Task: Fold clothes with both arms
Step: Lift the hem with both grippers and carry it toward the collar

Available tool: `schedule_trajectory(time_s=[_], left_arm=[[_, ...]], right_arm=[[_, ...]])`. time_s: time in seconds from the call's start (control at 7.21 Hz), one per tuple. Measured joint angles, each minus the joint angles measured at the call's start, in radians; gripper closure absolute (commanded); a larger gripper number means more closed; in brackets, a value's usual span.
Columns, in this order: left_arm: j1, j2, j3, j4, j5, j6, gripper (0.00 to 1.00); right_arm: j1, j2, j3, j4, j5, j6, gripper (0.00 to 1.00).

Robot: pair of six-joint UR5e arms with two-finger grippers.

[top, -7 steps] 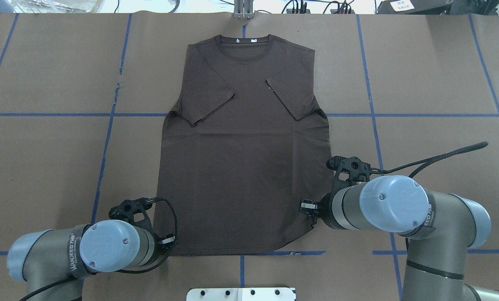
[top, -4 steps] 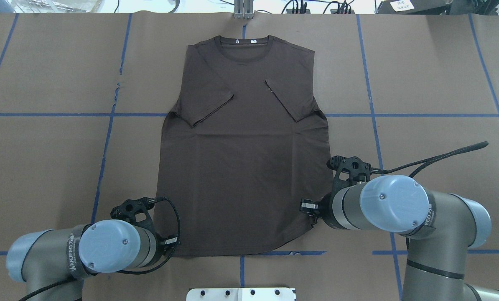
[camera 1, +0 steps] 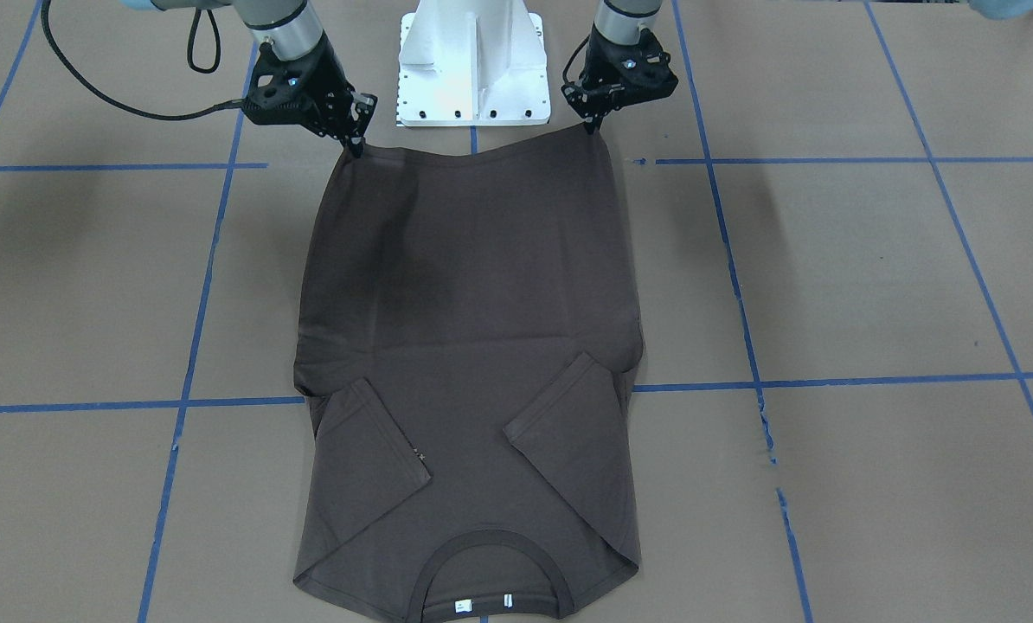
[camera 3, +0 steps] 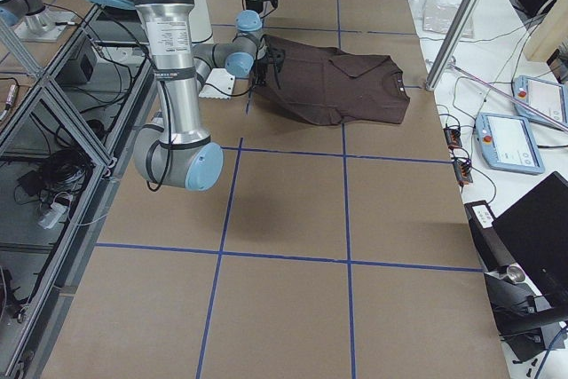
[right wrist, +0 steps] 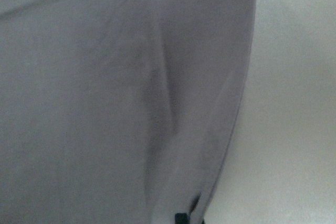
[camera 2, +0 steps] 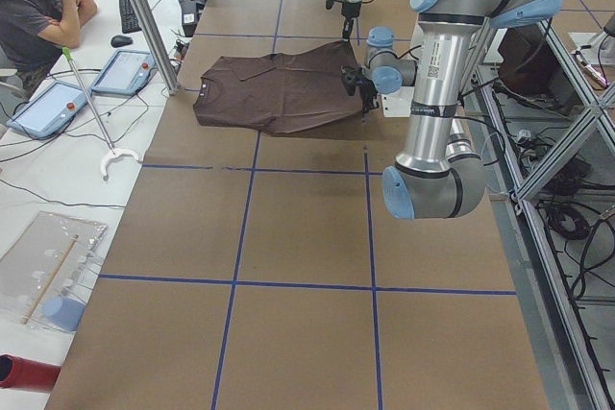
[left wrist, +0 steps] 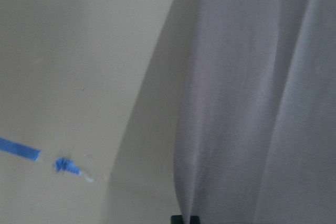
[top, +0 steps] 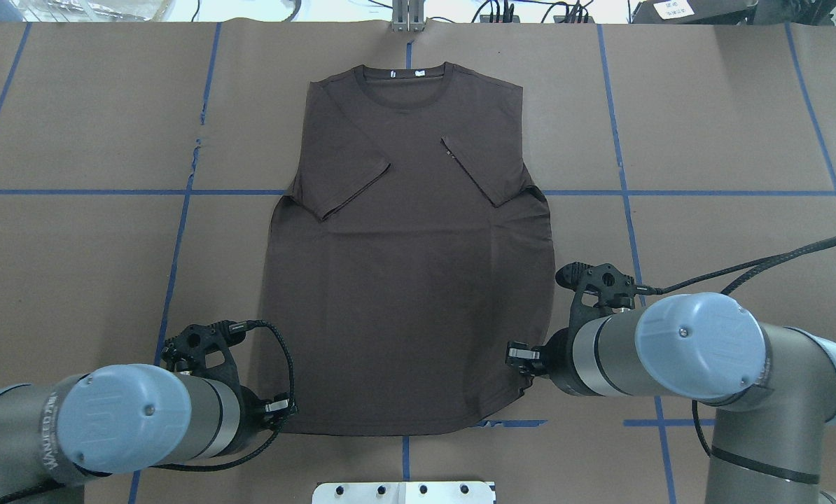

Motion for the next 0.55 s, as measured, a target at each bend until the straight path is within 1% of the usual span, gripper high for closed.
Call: schedule_trajectory(time_s=[0.14,0.42,0.55], left_arm=[[0.008,0.001,-0.058,0.031,-0.001,0.010,1.00],[0.067,-0.001,-0.196,0.110,-0.003,0.015,1.00],[0.103,-0.003,-0.256,0.157,-0.003,0.016,1.00]], right_arm=[[-0.013,-0.024,0.054,0.000,0.036,0.000,1.00],[-0.032,-0.071,0.164,0.000,0.171,0.001,1.00],[-0.040,-0.086,0.195,0.000,0.224,0.002,1.00]])
